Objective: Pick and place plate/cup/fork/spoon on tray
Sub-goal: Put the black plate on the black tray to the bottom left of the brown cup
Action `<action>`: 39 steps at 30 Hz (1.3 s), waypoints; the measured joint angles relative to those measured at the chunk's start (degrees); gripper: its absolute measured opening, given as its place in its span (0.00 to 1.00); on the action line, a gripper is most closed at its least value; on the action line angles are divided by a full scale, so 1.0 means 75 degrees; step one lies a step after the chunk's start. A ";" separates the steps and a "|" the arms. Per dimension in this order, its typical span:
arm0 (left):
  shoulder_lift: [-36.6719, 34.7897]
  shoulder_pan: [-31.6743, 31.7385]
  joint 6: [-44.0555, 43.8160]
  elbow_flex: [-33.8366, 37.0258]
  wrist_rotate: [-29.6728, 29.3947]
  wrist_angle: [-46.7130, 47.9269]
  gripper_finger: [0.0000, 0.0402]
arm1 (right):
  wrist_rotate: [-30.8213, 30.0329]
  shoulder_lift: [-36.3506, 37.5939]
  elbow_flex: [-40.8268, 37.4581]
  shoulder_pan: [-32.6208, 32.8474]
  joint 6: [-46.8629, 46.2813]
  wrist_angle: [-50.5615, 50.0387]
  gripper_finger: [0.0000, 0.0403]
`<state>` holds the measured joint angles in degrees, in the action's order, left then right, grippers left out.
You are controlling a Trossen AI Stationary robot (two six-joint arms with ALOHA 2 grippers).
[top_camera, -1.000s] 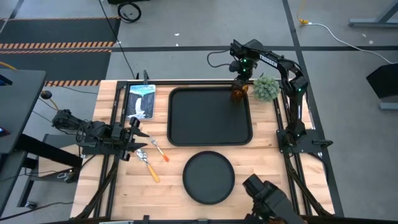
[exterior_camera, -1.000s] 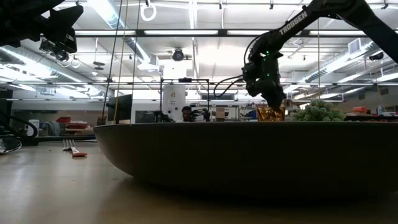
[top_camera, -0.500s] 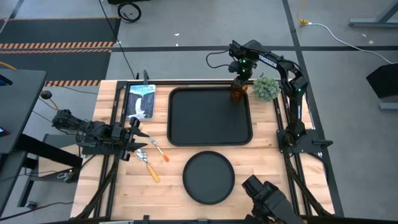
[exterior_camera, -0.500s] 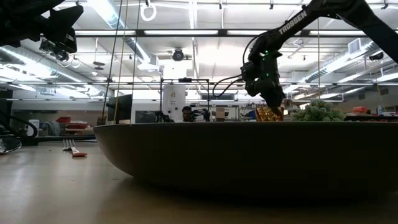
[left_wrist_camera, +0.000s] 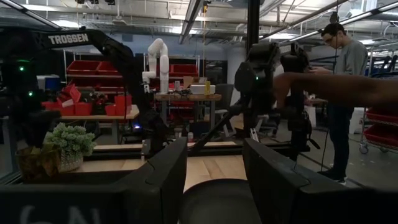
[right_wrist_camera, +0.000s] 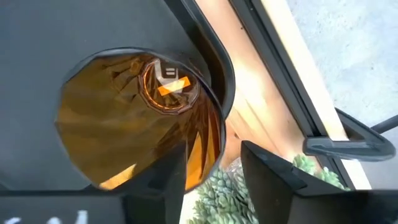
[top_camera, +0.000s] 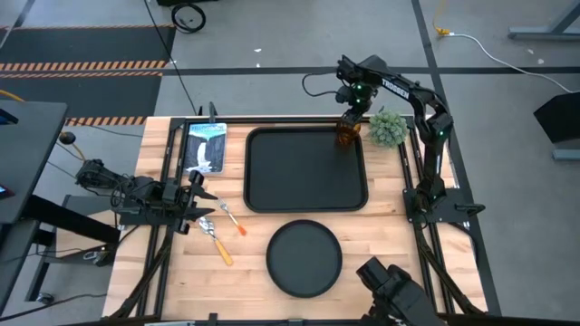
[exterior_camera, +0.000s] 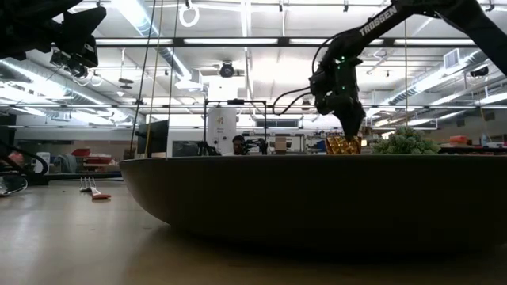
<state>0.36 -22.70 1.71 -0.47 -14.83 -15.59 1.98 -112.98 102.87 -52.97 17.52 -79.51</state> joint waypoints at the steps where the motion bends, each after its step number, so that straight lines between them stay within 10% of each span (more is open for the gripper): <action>1: -0.0001 0.0001 0.0000 0.0000 0.0000 0.0000 0.41 | 0.0003 0.0066 0.0000 0.0001 0.0000 -0.0004 0.42; 18: -0.0002 0.0002 0.0000 0.0002 0.0000 0.0000 0.41 | 0.0225 0.1691 0.0001 0.0446 -0.0642 0.0077 0.49; 25: -0.0001 0.0000 0.0000 0.0000 -0.0001 0.0000 0.41 | 0.1107 0.2006 0.0003 0.1715 -0.1402 0.0712 0.49; 39: 0.0000 0.0003 -0.0001 0.0001 -0.0001 0.0000 0.41 | 0.0434 0.1960 -0.0143 0.4499 -0.1865 0.1696 0.49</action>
<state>0.36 -22.68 1.71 -0.46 -14.84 -15.59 5.23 -98.28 101.79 -19.23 3.53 -66.79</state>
